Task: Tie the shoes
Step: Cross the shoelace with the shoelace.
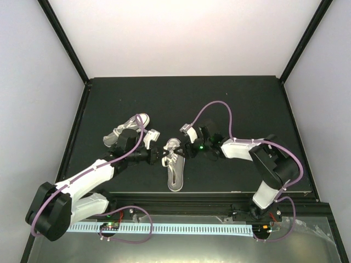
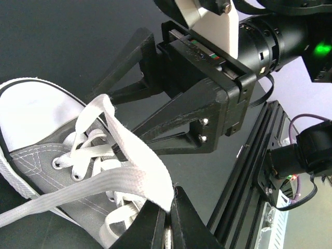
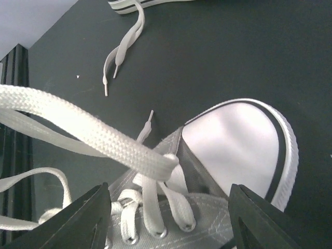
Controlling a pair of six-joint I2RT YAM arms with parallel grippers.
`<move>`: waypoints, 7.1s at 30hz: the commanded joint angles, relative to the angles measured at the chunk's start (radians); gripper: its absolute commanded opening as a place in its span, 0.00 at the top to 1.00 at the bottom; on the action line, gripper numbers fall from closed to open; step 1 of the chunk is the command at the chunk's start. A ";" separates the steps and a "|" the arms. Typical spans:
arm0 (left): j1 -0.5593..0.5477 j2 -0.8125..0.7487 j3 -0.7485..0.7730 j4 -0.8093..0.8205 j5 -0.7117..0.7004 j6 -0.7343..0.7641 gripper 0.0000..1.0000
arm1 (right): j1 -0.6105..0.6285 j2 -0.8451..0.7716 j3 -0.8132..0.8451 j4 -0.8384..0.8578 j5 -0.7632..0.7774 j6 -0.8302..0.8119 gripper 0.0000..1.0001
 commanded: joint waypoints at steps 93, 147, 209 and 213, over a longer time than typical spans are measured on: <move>-0.039 -0.004 -0.032 0.200 -0.032 -0.031 0.98 | 0.372 -0.217 -0.321 0.585 0.455 0.428 0.98; -0.020 -0.217 -0.047 -0.203 -0.087 0.065 0.01 | 0.371 -0.081 -0.170 0.439 0.391 0.355 0.98; -0.023 -0.038 -0.116 -0.051 -0.093 0.114 0.68 | 0.368 -0.065 -0.151 0.431 0.379 0.370 0.98; -0.027 -0.023 -0.107 -0.037 -0.078 0.137 0.68 | 0.367 -0.062 -0.150 0.429 0.380 0.368 0.98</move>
